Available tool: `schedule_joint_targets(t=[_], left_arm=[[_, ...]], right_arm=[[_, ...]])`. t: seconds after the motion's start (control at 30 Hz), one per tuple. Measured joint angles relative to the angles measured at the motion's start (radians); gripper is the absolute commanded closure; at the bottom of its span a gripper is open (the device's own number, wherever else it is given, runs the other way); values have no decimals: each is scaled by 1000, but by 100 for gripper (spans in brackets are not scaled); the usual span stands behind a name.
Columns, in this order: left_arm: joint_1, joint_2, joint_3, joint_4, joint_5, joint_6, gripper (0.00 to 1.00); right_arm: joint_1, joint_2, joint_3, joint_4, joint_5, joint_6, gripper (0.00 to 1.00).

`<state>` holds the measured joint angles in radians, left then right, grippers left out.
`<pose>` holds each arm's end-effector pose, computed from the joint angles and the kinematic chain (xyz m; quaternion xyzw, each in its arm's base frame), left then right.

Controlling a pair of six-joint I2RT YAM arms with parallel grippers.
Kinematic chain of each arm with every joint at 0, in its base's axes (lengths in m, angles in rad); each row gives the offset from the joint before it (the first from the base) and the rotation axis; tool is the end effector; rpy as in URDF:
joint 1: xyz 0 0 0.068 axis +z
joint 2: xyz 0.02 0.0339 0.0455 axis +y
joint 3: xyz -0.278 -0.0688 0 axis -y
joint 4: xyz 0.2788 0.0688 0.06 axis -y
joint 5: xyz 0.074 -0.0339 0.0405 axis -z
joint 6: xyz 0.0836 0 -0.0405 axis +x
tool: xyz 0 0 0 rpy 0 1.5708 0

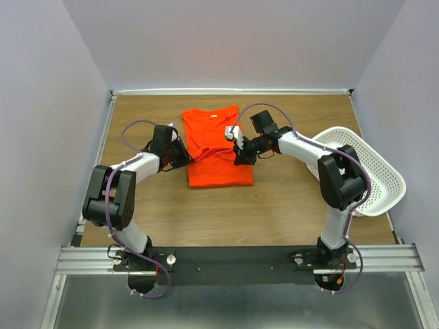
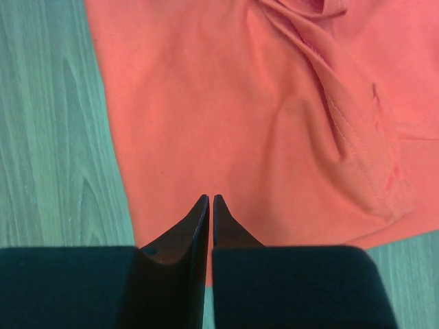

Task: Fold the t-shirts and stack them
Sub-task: Fold the tshirt

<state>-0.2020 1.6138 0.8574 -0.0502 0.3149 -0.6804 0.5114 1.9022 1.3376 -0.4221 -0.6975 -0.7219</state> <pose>0.3691 -0.1020 0.1327 -0.1603 0.9042 -0.2888 0.2709 0.3698 0.2691 0.1627 -0.6007 0.6773 0.2970 0.3035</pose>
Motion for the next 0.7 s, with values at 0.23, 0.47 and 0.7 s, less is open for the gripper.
schedule_joint_targets(t=[0.23,0.47,0.7], left_arm=[[-21,103,79,-13,-43,21,100],[-28,147,144,-43,-55,30,100],[-27,208,266,-65,-57,29,100]], right_arm=[[18,37,0,0,47,11,88],[39,60,0,1,93,16,88],[45,75,0,1,132,26,88]])
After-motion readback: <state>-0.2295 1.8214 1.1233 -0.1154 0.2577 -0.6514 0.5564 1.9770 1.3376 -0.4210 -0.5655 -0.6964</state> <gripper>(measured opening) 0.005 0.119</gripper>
